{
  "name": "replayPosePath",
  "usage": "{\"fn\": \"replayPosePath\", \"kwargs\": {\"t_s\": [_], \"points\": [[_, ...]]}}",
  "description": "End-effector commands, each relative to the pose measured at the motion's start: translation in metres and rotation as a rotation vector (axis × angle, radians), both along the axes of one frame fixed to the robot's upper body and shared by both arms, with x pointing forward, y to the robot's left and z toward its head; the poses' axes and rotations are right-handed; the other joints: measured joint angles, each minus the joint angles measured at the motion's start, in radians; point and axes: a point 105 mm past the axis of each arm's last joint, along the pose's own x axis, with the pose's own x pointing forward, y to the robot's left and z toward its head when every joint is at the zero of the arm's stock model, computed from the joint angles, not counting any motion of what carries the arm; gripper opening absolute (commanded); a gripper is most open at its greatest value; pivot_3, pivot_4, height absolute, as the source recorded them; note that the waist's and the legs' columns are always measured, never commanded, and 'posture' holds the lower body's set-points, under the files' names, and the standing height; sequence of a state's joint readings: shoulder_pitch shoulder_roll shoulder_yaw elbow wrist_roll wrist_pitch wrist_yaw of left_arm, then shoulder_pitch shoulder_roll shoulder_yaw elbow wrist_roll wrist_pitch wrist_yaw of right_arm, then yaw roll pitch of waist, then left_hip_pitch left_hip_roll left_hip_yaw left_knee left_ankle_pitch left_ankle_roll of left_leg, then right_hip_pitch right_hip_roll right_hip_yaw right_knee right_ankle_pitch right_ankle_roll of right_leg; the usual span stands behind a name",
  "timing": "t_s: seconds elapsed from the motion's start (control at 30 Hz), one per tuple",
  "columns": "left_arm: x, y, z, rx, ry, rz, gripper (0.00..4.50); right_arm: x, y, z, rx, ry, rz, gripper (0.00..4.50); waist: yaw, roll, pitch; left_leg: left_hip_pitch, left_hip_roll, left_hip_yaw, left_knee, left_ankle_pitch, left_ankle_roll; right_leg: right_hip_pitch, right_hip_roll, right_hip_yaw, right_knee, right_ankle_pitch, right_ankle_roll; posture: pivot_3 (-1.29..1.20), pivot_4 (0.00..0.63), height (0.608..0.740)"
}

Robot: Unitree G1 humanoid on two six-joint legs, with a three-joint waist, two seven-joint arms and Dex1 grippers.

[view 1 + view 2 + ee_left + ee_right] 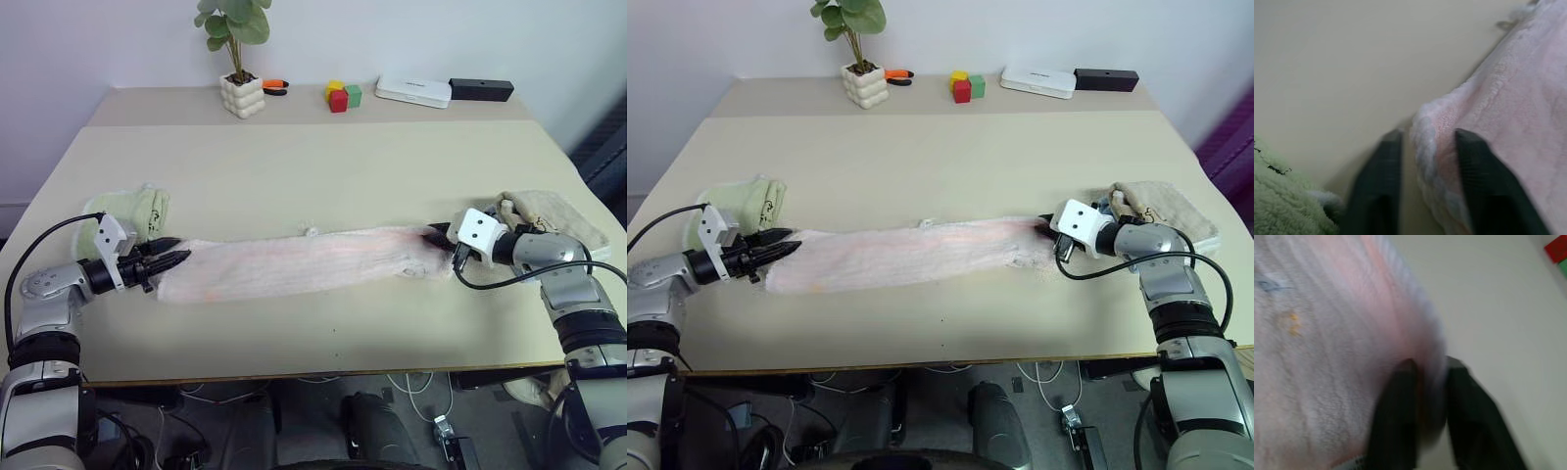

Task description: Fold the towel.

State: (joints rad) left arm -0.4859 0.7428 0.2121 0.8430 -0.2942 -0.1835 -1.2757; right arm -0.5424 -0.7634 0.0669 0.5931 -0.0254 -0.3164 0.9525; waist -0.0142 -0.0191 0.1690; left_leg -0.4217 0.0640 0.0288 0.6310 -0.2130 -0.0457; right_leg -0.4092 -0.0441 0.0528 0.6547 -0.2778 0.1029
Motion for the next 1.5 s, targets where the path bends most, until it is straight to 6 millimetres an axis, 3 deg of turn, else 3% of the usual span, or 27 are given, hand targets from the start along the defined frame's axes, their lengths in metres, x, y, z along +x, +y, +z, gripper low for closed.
{"fn": "replayPosePath", "kwargs": {"t_s": [0.03,0.07,0.13,0.33,0.53,0.67,0.77,0.9,1.03,1.23,1.5], "points": [[0.002,-0.002,0.016,0.001,-0.055,-0.024,3.91,0.006,0.001,0.019,-0.005,-0.096,-0.012,2.95,0.0,0.0,0.0,0.0,0.0,0.0,0.0,0.0,0.0,0.0,0.0,0.0,0.0,0.0,0.0,0.0,0.15,0.74],[0.002,-0.003,0.019,-0.005,-0.063,-0.034,4.41,0.006,0.001,0.02,-0.011,-0.103,-0.014,3.43,0.001,0.0,0.0,0.0,0.0,0.0,0.0,0.0,0.0,0.0,0.0,0.0,0.0,0.0,0.0,0.0,0.15,0.74],[0.0,-0.007,0.027,-0.021,-0.078,-0.063,4.5,0.006,0.0,0.021,-0.021,-0.11,-0.015,4.34,0.001,0.0,0.0,0.0,0.0,0.0,0.0,0.0,0.0,0.0,0.0,0.0,0.0,0.0,0.0,0.0,0.15,0.74],[-0.005,-0.022,0.047,-0.112,-0.098,-0.126,4.5,0.006,0.003,0.034,0.122,-0.074,-0.026,4.34,-0.001,0.0,0.0,0.0,0.0,0.0,0.0,0.0,0.0,0.0,0.0,0.0,0.0,0.0,0.0,0.0,0.15,0.74],[-0.018,-0.045,0.061,-0.243,-0.074,-0.212,4.5,0.001,0.018,0.065,0.367,-0.067,0.024,4.34,-0.002,0.0,0.0,0.0,0.0,-0.001,0.0,0.0,0.0,0.0,0.0,0.0,0.001,0.0,0.0,0.0,0.15,0.74],[-0.025,-0.046,0.081,-0.274,-0.099,-0.234,4.5,-0.003,0.011,0.074,0.373,-0.106,0.014,4.34,0.001,0.0,0.0,0.0,0.0,-0.001,0.0,0.0,0.0,0.0,0.0,0.0,0.001,0.0,0.0,0.0,0.15,0.74],[-0.035,-0.049,0.084,-0.225,-0.115,-0.274,4.5,-0.01,0.008,0.077,0.345,-0.113,0.03,4.34,0.001,0.0,0.0,0.0,0.0,-0.001,0.0,0.0,0.0,0.0,0.0,0.0,0.001,0.0,0.0,0.0,0.15,0.74],[-0.059,-0.051,0.071,-0.05,-0.089,-0.35,4.5,-0.052,0.007,0.051,0.14,-0.008,0.15,4.34,0.004,0.0,0.0,0.0,0.0,-0.001,-0.001,0.0,0.0,0.0,0.0,0.0,0.0,-0.001,0.0,0.0,0.15,0.74],[-0.072,-0.049,0.048,0.102,-0.045,-0.383,4.5,-0.075,0.001,0.026,0.016,0.078,0.181,4.34,0.0,0.0,0.0,0.001,0.0,-0.001,-0.001,-0.001,0.001,0.0,0.0,0.0,0.0,-0.003,-0.003,0.0,0.15,0.74],[-0.067,-0.049,0.013,0.318,-0.031,-0.388,4.5,-0.065,0.006,0.015,0.004,0.043,0.136,4.34,0.0,0.0,0.0,0.003,0.0,0.001,0.0,0.0,0.001,0.002,-0.001,0.001,-0.001,-0.003,-0.005,0.0,0.15,0.74],[-0.064,-0.042,-0.004,0.416,-0.027,-0.369,4.5,-0.057,0.0,-0.004,-0.119,0.032,0.127,4.34,0.002,0.0,0.0,0.001,0.0,0.001,0.0,0.0,0.001,0.001,-0.001,0.001,-0.003,-0.003,-0.005,0.0,0.15,0.74]]}}
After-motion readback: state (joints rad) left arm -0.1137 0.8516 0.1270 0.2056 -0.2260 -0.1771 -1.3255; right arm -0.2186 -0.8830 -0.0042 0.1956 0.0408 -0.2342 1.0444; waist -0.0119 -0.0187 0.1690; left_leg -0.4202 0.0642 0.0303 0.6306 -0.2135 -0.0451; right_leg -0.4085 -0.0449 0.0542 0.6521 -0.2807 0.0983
